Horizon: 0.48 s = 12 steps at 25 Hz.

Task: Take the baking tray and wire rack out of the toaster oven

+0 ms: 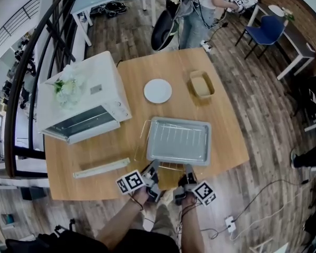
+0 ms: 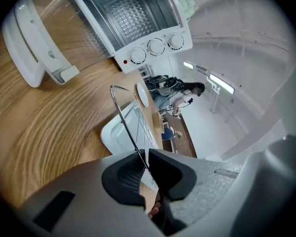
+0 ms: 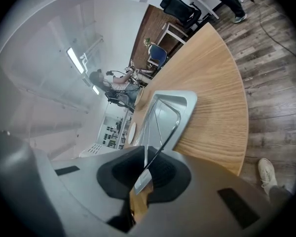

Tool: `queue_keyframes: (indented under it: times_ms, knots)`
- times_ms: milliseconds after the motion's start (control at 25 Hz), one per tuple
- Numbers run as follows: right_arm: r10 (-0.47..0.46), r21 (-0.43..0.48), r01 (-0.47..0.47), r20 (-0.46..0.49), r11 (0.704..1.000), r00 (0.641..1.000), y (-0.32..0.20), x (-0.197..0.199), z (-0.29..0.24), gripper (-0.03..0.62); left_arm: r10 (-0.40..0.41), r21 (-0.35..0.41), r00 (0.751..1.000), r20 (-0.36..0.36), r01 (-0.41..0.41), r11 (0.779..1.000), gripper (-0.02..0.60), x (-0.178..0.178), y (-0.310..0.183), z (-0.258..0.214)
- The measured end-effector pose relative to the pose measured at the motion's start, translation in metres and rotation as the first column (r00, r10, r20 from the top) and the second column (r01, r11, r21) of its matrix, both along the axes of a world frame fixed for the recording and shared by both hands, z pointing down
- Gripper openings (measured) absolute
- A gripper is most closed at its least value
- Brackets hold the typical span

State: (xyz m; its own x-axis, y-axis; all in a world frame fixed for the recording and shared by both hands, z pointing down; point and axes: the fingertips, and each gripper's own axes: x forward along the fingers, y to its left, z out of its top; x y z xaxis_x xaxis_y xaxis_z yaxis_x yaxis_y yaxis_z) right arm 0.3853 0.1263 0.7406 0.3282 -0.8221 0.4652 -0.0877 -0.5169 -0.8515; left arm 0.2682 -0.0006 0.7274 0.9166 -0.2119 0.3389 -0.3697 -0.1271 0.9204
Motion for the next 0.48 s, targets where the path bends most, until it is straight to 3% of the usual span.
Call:
queue_keyframes:
  times_ms: [480]
  knots:
    - [-0.011,-0.029,0.013,0.051,0.999,0.999,-0.001,-0.001,0.027,0.031,-0.014,-0.002,0.999,0.048,0.014,1.0,0.021,0.001,-0.001,0.022]
